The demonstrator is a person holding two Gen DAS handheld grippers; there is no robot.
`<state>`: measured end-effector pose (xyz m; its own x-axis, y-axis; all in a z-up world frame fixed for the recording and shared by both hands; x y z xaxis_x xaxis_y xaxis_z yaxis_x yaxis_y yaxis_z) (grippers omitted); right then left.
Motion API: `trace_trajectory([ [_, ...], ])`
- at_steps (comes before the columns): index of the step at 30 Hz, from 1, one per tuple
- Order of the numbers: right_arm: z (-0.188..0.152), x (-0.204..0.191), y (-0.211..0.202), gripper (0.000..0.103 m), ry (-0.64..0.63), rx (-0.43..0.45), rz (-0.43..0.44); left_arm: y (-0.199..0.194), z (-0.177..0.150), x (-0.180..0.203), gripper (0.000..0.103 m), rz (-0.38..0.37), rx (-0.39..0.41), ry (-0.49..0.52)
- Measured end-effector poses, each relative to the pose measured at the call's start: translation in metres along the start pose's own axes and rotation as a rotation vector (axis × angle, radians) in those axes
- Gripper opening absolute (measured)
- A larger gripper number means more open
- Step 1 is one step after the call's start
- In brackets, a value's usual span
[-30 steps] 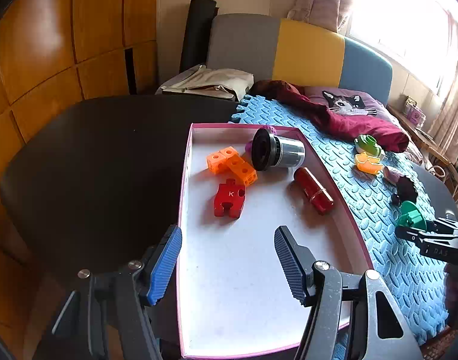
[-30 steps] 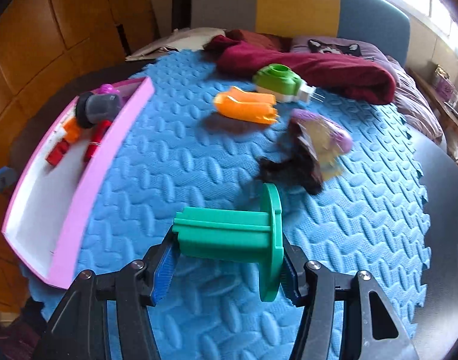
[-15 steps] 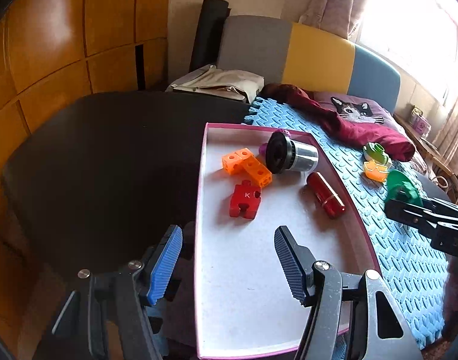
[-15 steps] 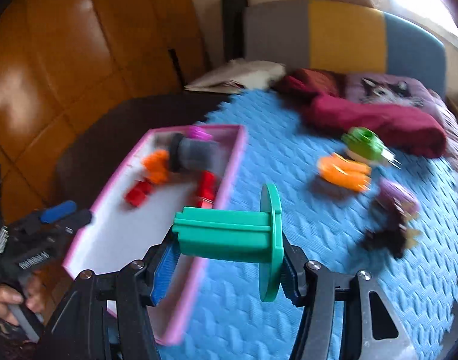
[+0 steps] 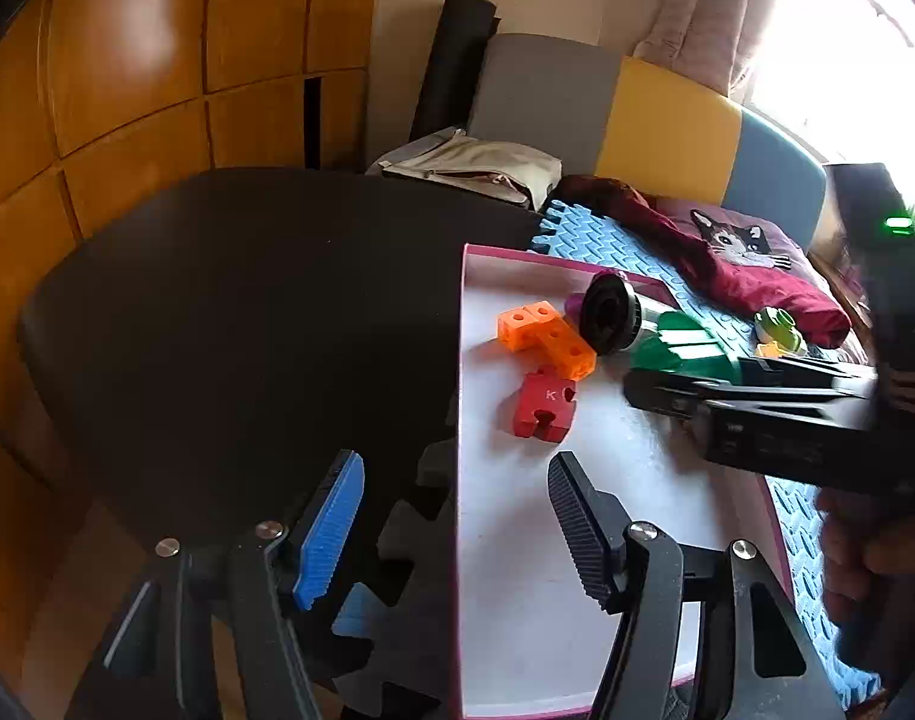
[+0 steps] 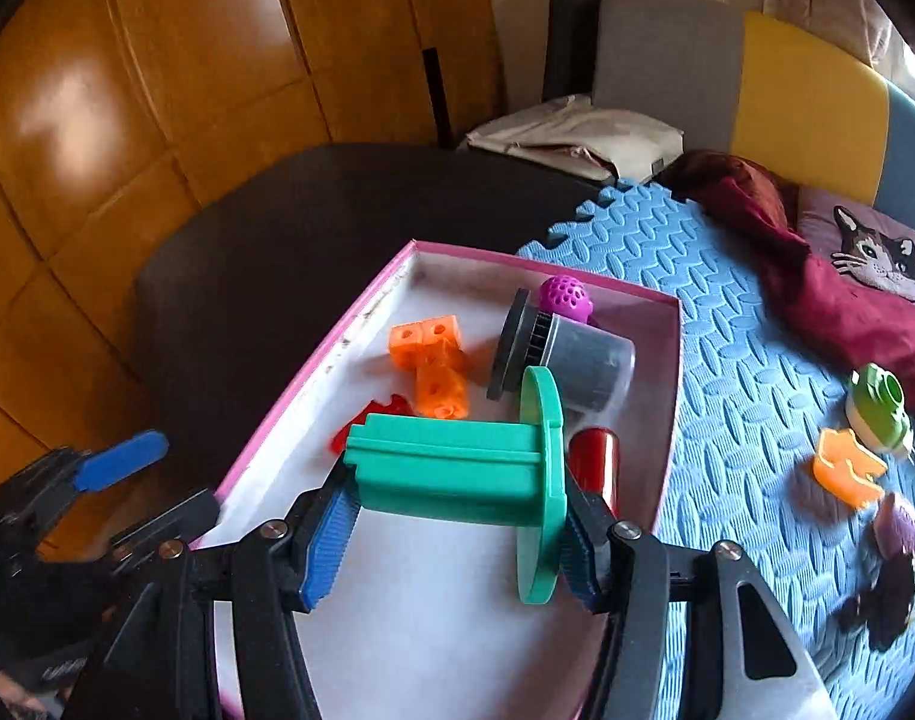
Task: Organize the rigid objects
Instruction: 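Carry the teal spool into the tray and open the right gripper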
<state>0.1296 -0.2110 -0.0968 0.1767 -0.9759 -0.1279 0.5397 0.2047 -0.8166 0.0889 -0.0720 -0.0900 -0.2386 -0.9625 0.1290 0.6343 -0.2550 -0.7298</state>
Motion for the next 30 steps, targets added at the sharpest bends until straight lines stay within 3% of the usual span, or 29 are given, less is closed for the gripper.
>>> trace_trajectory([
  [4,-0.004,0.009,0.030,0.061,0.015,-0.076,-0.033,0.000,-0.002,-0.002,0.065,0.007,-0.002,-0.001],
  [10,-0.010,0.013,0.029,0.065,0.051,-0.063,-0.023,-0.003,-0.001,-0.001,0.065,0.014,0.006,0.004],
  [15,-0.009,0.015,0.010,0.070,0.093,0.003,0.005,-0.004,0.000,0.000,0.065,0.015,0.007,0.007],
  [30,-0.011,0.020,-0.035,0.070,0.132,0.114,0.012,-0.010,0.000,0.009,0.069,0.017,0.015,0.033],
])
Point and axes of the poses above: each gripper's, at about its wrist camera, not at the fingertips, and y roughly the way its jaws point, x to its right, z to its top, the point moved 7 cm from there along y, roughly the way its jaws point, and after that the axes turned 1 degree about -x, right-handed, at the moved point
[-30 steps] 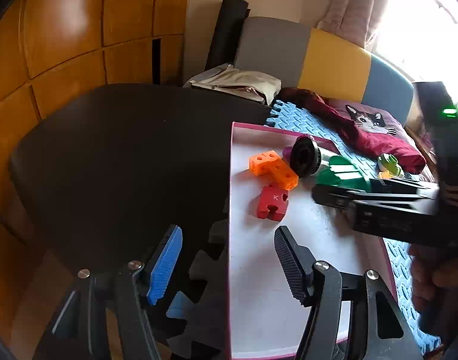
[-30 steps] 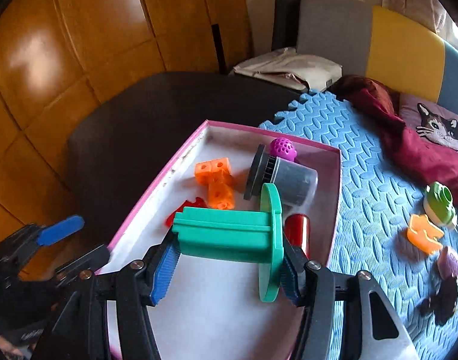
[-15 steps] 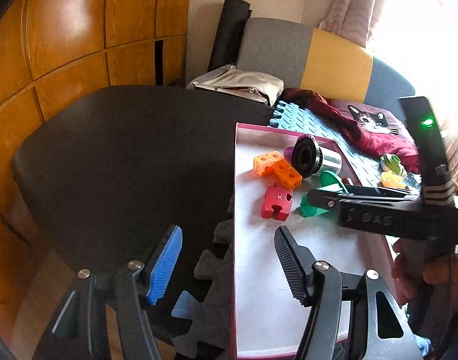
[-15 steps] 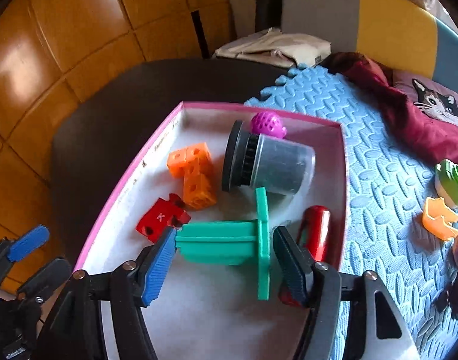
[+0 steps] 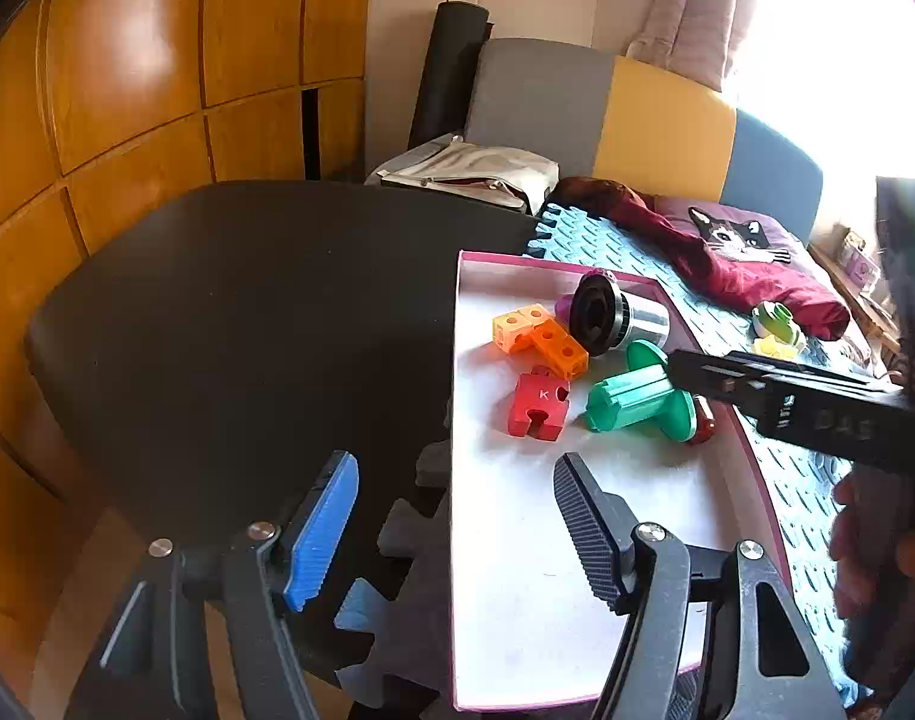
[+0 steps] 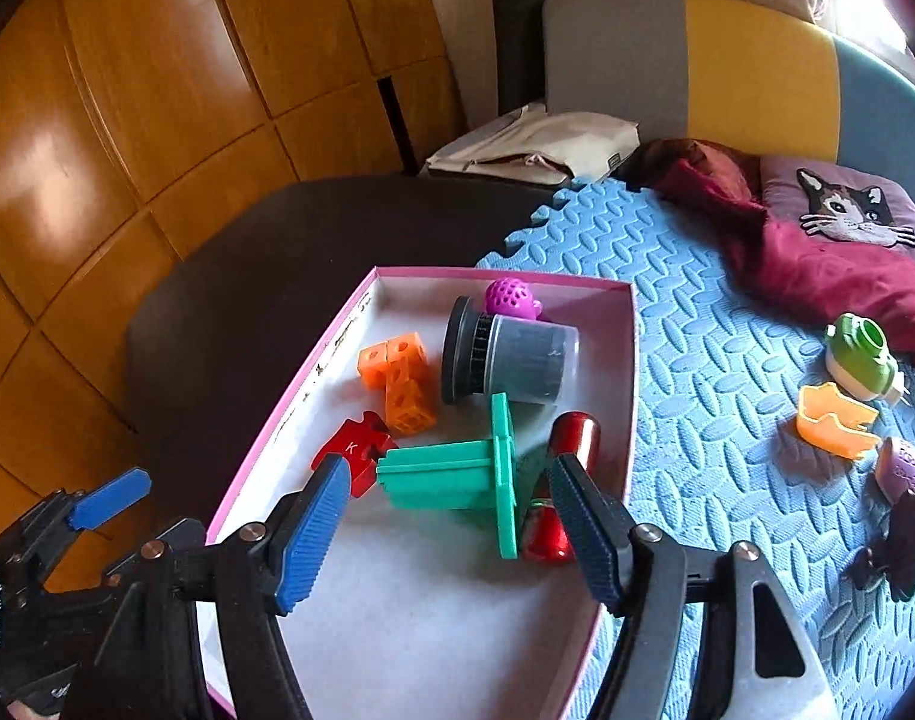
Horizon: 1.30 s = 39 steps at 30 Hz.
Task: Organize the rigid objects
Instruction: 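Carry the teal spool into the tray and open the right gripper, then move both tools back over the toys on the mat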
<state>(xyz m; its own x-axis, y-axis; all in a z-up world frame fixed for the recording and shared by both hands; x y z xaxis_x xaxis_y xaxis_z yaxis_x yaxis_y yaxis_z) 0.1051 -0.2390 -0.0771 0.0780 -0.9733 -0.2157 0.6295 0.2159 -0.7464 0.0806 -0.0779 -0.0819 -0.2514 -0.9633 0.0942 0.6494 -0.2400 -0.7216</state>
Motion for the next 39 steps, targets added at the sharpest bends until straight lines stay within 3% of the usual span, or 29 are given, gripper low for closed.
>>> trace_trajectory([
  [11,-0.013,0.050,-0.052,0.070,0.042,0.058,-0.072,-0.002,0.001,0.014,0.069,-0.010,-0.001,0.037],
  [20,-0.021,0.122,-0.103,0.070,0.147,0.125,-0.171,-0.004,0.000,0.031,0.069,-0.020,-0.002,0.081],
  [26,-0.032,0.180,-0.136,0.070,0.218,0.172,-0.280,-0.005,0.004,0.045,0.070,-0.029,0.004,0.120],
  [31,-0.058,0.243,-0.149,0.070,0.369,0.200,-0.370,-0.006,0.009,0.066,0.070,-0.042,0.013,0.164],
  [33,-0.078,0.272,-0.147,0.070,0.493,0.179,-0.402,-0.005,0.011,0.076,0.071,-0.050,0.014,0.185],
  [39,-0.087,0.298,-0.155,0.070,0.626,0.182,-0.392,0.001,0.016,0.106,0.073,-0.076,0.010,0.232],
])
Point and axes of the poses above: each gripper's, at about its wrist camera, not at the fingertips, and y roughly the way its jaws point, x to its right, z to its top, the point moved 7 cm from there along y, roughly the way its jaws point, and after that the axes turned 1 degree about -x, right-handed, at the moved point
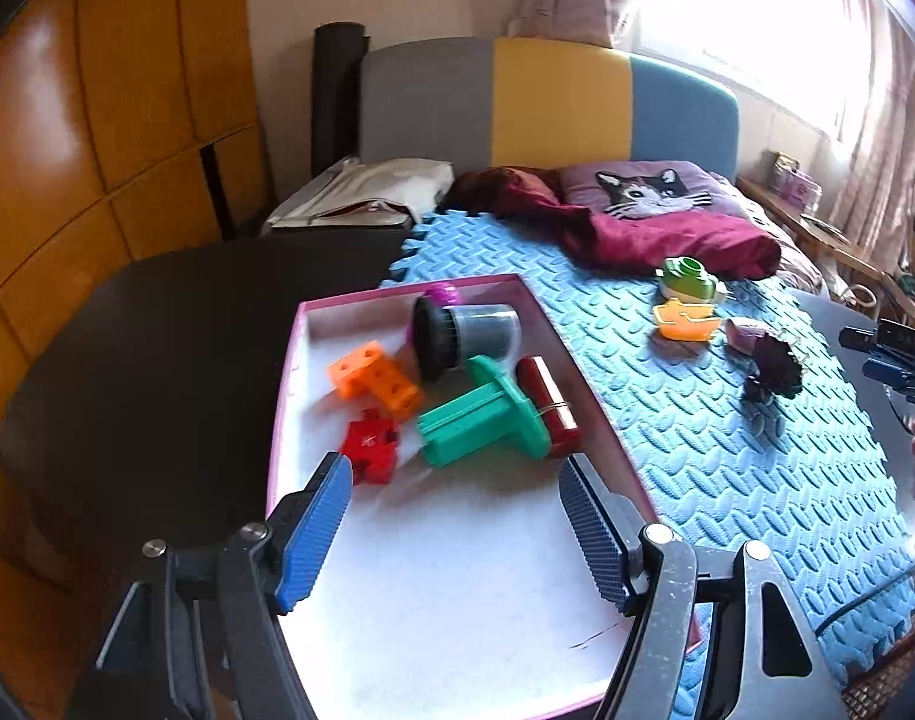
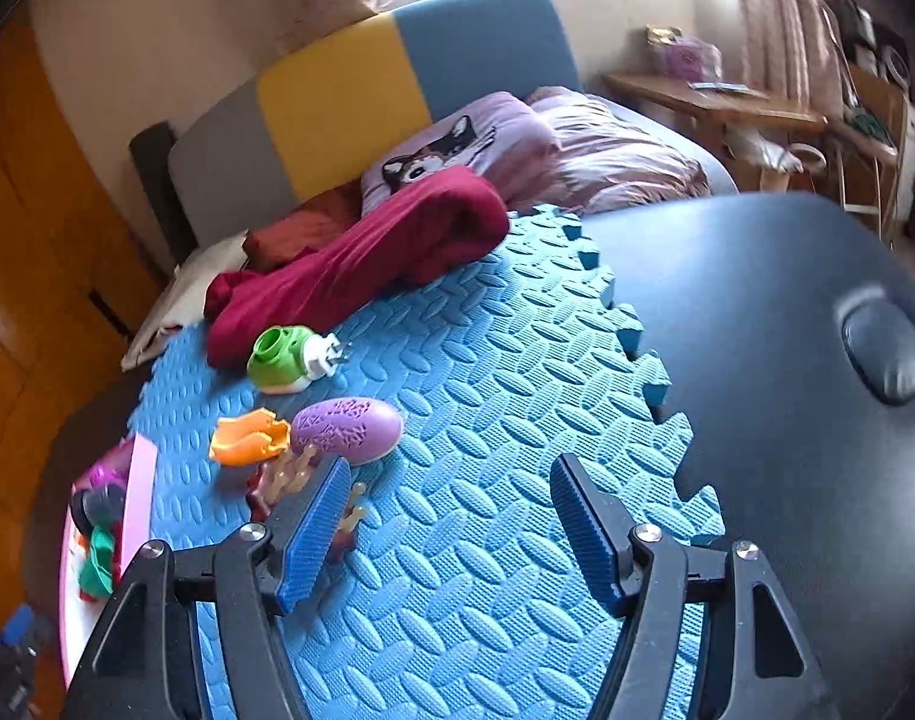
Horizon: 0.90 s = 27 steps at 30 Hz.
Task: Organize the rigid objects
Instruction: 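Move both tools back over the toys on the mat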
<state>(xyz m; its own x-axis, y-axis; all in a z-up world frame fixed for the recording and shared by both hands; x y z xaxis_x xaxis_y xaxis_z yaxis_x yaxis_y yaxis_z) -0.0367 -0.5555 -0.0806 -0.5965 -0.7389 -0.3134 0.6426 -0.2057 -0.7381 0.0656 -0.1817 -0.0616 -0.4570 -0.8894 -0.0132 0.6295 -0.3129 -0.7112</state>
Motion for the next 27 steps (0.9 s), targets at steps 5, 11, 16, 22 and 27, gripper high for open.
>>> trace_trajectory([
  [5,0.000,0.002,0.003,0.070,0.009,-0.015,0.000,0.005,0.007,0.018,0.073,-0.015,-0.006,0.030],
  [11,-0.002,0.003,0.002,0.070,0.018,-0.011,0.006,0.016,0.018,0.040,0.073,-0.053,-0.028,0.048],
  [16,-0.003,0.008,0.003,0.070,0.047,-0.022,0.008,0.022,0.034,0.063,0.073,-0.095,-0.027,0.064],
  [22,-0.005,0.019,0.008,0.070,0.103,-0.060,0.012,0.042,0.055,0.090,0.076,-0.158,-0.060,0.053],
  [27,-0.005,0.015,0.007,0.070,0.090,-0.057,0.015,0.067,0.071,0.115,0.077,-0.202,-0.105,0.052],
])
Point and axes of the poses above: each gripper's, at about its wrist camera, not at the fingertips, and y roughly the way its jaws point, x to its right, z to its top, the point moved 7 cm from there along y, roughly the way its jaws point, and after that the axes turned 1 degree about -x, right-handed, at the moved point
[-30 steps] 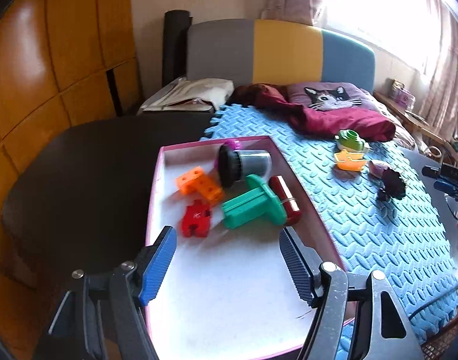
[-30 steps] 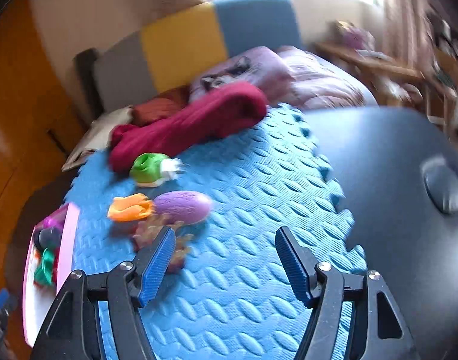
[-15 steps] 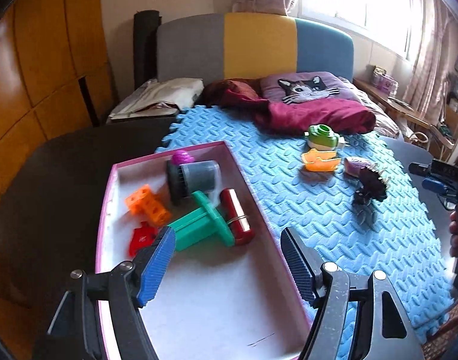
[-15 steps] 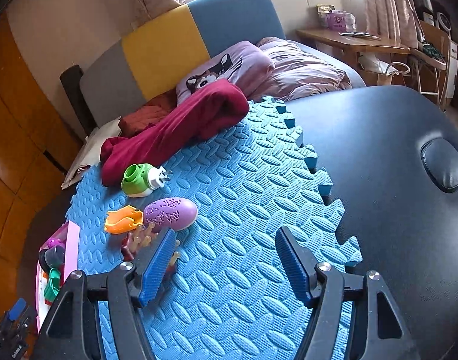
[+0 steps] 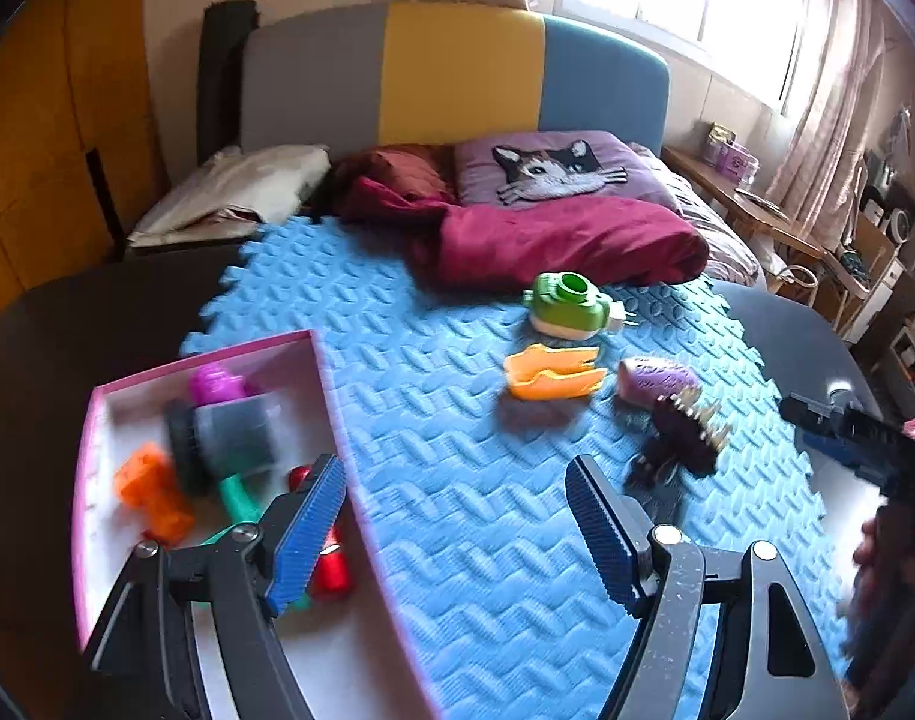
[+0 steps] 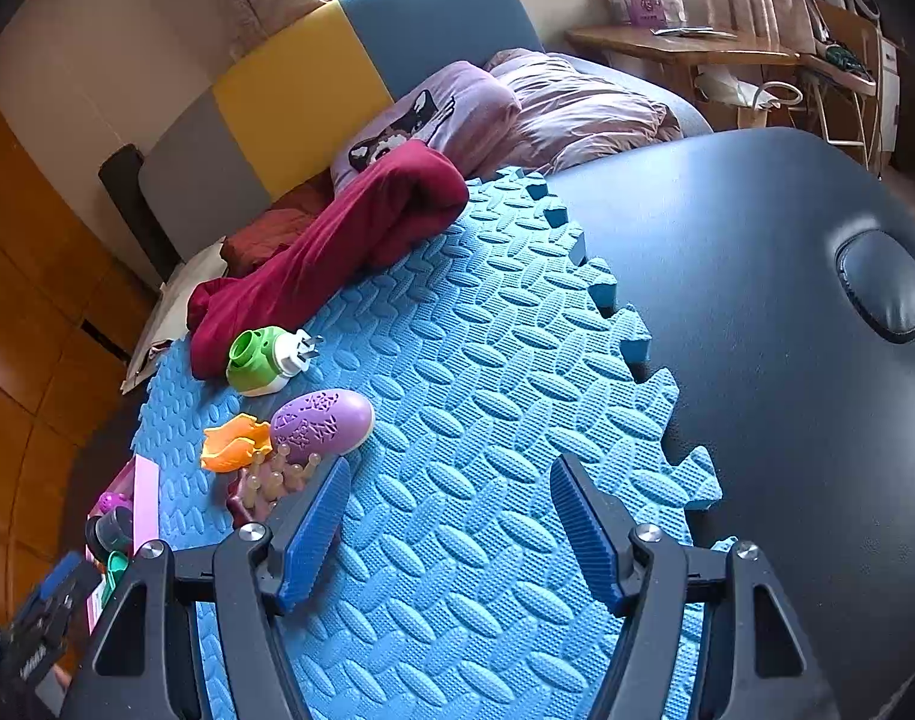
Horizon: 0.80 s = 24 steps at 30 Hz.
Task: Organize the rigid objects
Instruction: 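Move both tools back over the toys on the mat, then grasp the green-and-white toy with the left gripper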
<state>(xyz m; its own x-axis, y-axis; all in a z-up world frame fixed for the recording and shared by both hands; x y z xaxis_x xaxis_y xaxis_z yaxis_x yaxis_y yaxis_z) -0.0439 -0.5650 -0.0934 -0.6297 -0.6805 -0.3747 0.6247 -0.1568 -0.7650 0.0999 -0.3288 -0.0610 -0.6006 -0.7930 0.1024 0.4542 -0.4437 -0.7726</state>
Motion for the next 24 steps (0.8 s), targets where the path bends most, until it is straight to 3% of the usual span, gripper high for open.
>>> trace_trajectory([
  [3,0.000,-0.002,-0.001,0.070,-0.006,0.005,0.002,0.015,0.015,0.014,0.083,-0.013,-0.009,0.006],
  [5,0.000,-0.002,-0.002,0.070,-0.003,0.004,0.004,0.025,0.026,0.024,0.094,-0.017,-0.008,0.008],
  [7,0.000,-0.002,-0.002,0.070,0.001,-0.003,0.014,0.035,0.038,0.035,0.096,-0.033,-0.001,0.014],
  [10,-0.001,-0.004,-0.001,0.070,0.000,-0.012,0.030,0.057,0.054,0.046,0.097,-0.034,-0.031,0.022],
  [17,-0.004,-0.012,0.000,0.070,-0.008,-0.038,0.076,0.100,0.090,0.055,0.097,-0.088,-0.089,-0.062],
  [24,-0.006,-0.016,0.002,0.070,0.002,-0.067,0.118,0.141,0.103,0.054,0.097,-0.123,-0.170,-0.157],
])
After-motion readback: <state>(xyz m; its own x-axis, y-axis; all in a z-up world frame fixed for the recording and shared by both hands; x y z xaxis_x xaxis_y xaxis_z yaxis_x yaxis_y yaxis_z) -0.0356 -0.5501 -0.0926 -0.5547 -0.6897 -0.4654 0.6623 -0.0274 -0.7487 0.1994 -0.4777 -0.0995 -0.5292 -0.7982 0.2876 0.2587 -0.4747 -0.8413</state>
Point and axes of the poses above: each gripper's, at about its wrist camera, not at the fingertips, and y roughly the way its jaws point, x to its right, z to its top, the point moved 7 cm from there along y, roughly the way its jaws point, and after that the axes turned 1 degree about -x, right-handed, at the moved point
